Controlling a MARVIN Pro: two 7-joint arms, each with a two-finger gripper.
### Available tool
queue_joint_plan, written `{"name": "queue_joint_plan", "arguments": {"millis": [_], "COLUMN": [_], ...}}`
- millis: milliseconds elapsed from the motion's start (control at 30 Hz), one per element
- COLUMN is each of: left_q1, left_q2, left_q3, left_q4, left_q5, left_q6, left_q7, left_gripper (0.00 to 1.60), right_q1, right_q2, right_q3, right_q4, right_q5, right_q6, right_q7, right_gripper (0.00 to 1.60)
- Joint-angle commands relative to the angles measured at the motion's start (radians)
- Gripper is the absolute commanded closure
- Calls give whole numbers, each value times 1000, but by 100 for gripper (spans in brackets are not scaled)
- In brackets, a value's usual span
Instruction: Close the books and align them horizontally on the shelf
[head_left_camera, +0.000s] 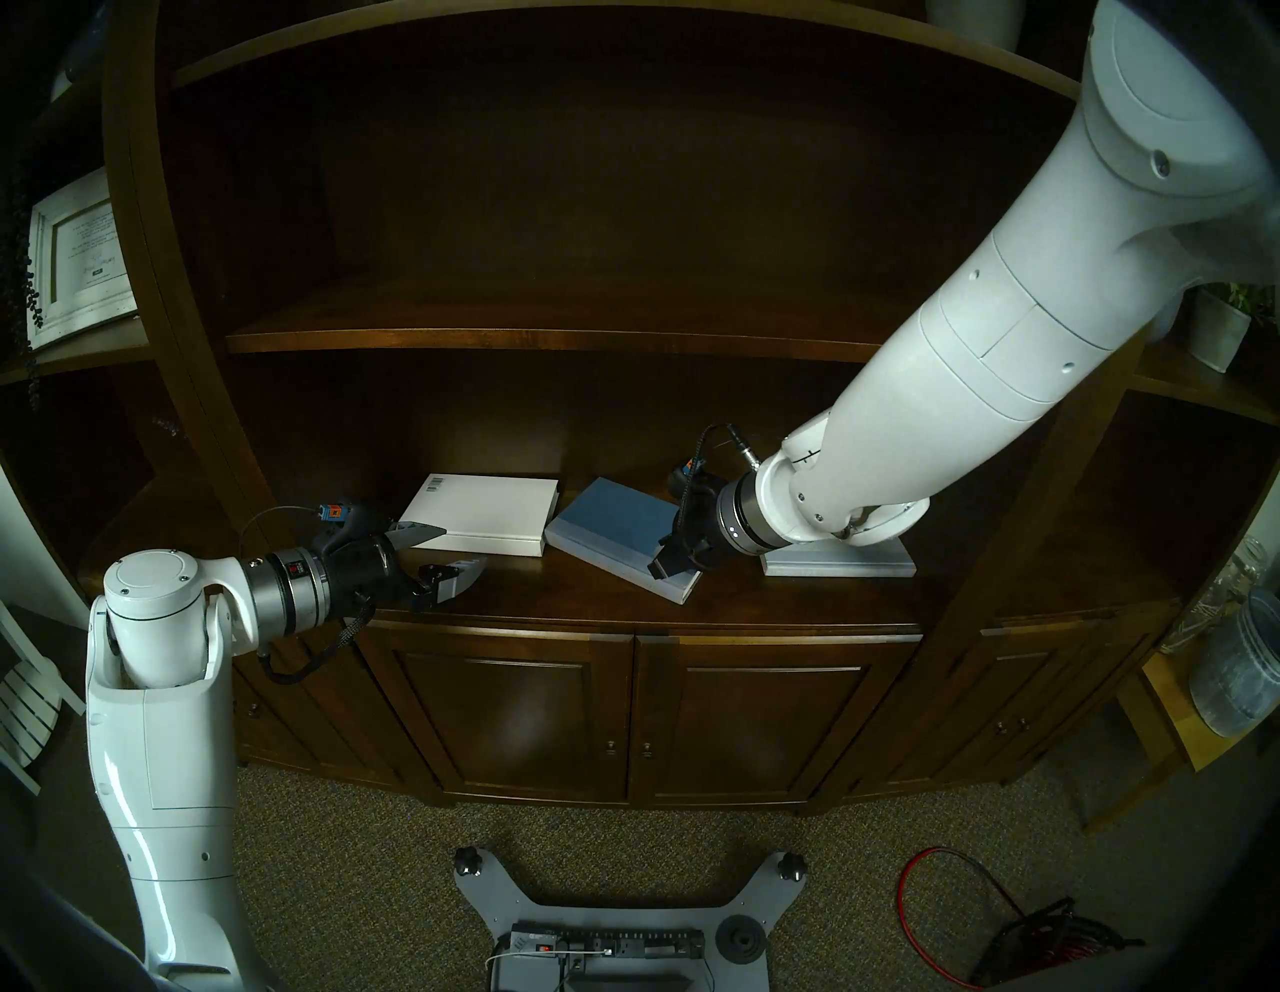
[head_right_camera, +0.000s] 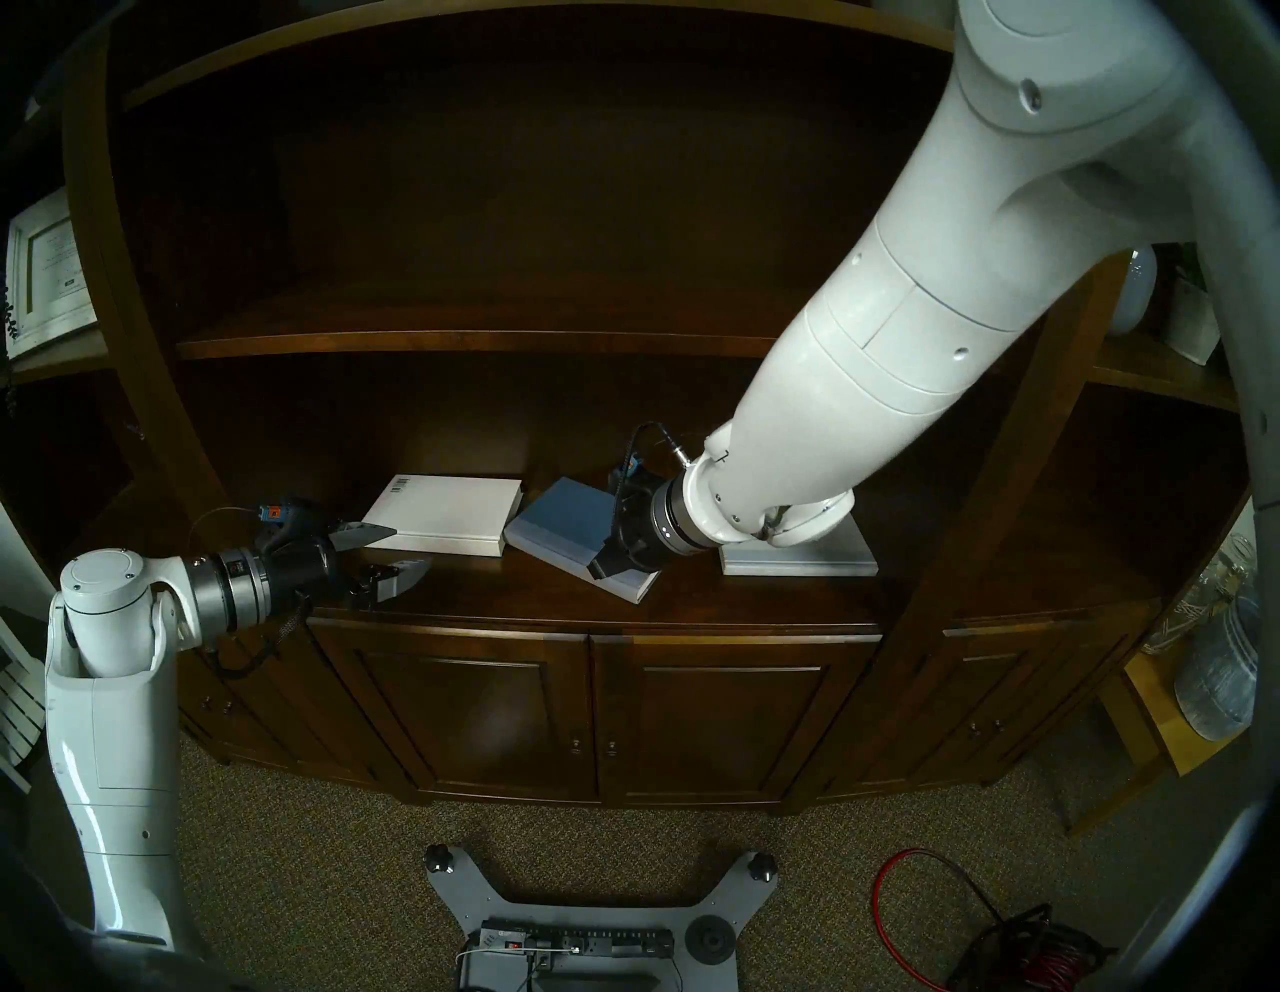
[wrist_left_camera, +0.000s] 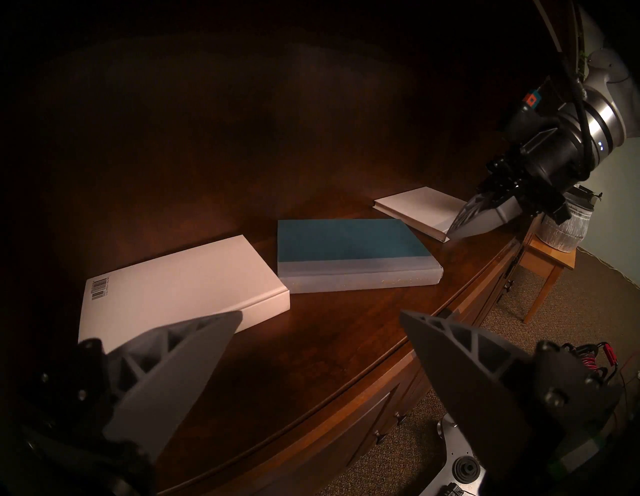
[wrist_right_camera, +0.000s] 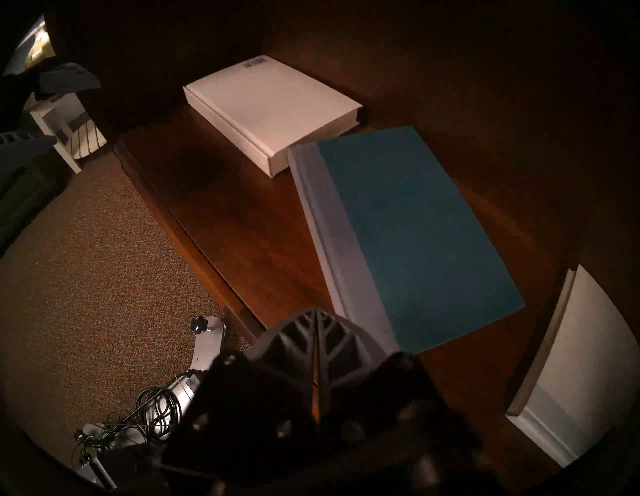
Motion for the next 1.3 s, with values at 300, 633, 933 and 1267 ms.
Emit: {"name": "queue_joint_plan", "arguments": {"millis": [300, 633, 933, 1267], "left_q1": [-26, -26, -26, -26], "left_q2": [-3, -3, -3, -3], "left_q3": [-2, -2, -2, -2], "left_q4": [-21, -21, -21, -21], "left_q5": [-10, -10, -10, -10], "left_q6": [1, 1, 1, 1], "left_q7": [3, 2, 2, 3], "left_gripper": [0, 0, 0, 0], "right_q1": [-159, -248, -326, -346], "right_q2": [-37, -57, -81, -127], "right_q3": [-1, -21, -56, -94], "right_q4": [239, 384, 495, 488], "right_q5": [27, 41, 54, 77], "right_q6": [142, 255, 303, 201], "right_q7": [42, 65, 42, -105], "right_gripper": [160, 160, 160, 160]}}
